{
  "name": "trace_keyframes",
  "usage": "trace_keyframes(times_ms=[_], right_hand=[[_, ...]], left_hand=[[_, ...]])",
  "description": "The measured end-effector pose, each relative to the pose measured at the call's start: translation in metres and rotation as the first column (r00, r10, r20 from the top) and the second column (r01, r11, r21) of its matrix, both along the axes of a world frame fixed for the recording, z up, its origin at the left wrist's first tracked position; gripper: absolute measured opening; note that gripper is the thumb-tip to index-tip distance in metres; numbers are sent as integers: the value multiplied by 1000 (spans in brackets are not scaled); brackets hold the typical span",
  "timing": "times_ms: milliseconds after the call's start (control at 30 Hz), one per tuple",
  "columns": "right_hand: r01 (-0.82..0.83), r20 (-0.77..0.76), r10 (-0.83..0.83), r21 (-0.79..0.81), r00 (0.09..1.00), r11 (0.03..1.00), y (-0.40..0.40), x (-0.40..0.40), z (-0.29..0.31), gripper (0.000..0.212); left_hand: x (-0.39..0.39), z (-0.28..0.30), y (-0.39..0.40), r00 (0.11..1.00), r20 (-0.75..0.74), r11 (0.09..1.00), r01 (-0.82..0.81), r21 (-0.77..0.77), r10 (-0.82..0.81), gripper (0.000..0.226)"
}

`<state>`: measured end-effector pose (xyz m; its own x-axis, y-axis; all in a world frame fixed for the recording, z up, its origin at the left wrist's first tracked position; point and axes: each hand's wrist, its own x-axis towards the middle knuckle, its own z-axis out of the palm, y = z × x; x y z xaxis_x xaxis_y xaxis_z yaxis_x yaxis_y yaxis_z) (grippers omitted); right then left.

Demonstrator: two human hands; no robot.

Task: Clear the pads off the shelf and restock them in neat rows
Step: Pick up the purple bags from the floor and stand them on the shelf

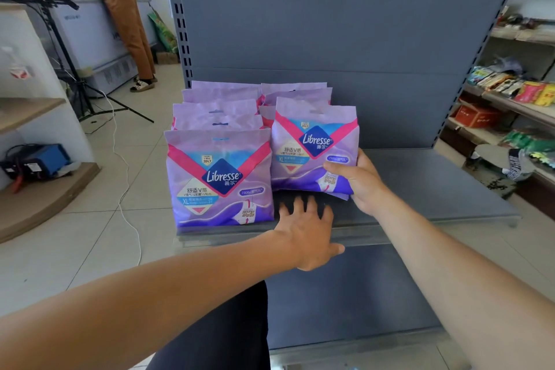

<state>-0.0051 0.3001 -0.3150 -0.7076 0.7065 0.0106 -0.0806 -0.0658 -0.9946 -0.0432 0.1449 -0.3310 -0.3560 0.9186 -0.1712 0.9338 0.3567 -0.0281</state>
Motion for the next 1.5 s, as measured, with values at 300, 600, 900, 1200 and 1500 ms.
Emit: trace_keyframes(times_ms=[300, 600, 900, 1200, 1500], right_hand=[[26, 191, -73, 239, 979, 971, 3, -22, -15, 57], [96, 266, -185, 314, 946, 945, -10, -11, -8, 62], [-184, 546, -355, 703, 759, 687, -25, 79, 18, 46], [-216, 716, -553, 674, 425, 706, -46, 251, 9, 58], [58, 808, -567, 565, 160, 823, -76, 410, -77, 58]], left_hand=[[1, -8, 0, 1000, -15, 998, 5, 67, -4, 84], [0, -4, -1, 1000, -24, 998, 16, 60, -15, 81], [12, 31, 3, 991, 91, 993, 93, 75, -100, 59], [120, 35, 27, 853, 37, 831, 497, 249, -521, 70], [218, -56, 86, 768, 136, 777, 629, 17, -625, 76]])
